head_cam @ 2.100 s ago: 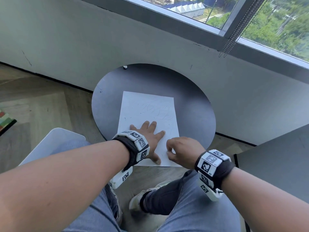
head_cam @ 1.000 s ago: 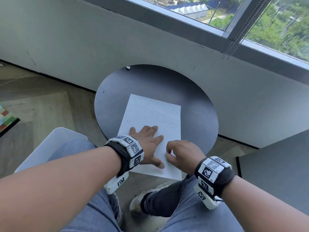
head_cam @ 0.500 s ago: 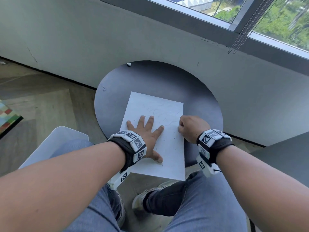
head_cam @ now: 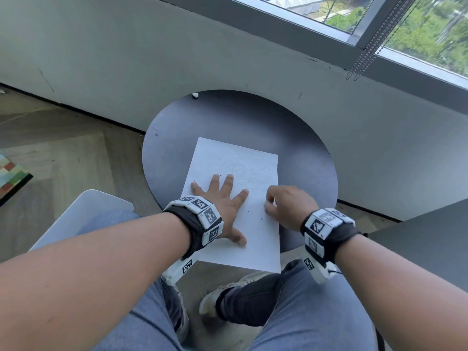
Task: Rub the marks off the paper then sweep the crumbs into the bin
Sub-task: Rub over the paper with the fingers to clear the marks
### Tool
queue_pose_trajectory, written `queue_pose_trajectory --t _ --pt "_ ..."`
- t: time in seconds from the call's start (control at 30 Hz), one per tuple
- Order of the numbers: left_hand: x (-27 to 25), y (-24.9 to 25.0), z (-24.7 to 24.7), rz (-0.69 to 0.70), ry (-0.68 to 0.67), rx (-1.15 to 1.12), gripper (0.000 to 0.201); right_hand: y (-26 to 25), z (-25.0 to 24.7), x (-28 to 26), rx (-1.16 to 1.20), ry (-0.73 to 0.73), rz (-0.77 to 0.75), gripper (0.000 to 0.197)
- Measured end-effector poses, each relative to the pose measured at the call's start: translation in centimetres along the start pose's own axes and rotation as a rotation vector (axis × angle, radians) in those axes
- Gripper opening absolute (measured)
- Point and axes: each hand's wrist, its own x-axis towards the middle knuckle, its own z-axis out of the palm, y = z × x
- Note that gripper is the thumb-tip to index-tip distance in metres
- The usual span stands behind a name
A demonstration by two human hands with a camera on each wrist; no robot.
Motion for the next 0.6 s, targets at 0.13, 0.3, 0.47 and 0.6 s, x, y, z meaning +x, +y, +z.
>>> queue_pose_trajectory --t 0.13,0.3,0.47,0.6 --pt "0.0 0.0 0.0 -0.003 -0.005 -0.001 0.128 1.3 -0.9 3.1 -0.016 0.009 0.121 0.013" --pt "0.0 -0.1 -0.1 -0.004 -0.008 -0.008 0.129 -0.9 0.3 -0.6 -0.066 0.025 -0.007 0.016" --pt "0.1 0.0 -0.1 0.002 -0.013 0.002 0.13 -1.9 1.2 -4.4 -0.055 -0.026 -0.173 0.02" --pt "0.0 0.0 -0.1 0.0 -0.007 -0.005 0.129 -0.2 0.2 -0.8 -0.055 0.027 -0.017 0.019"
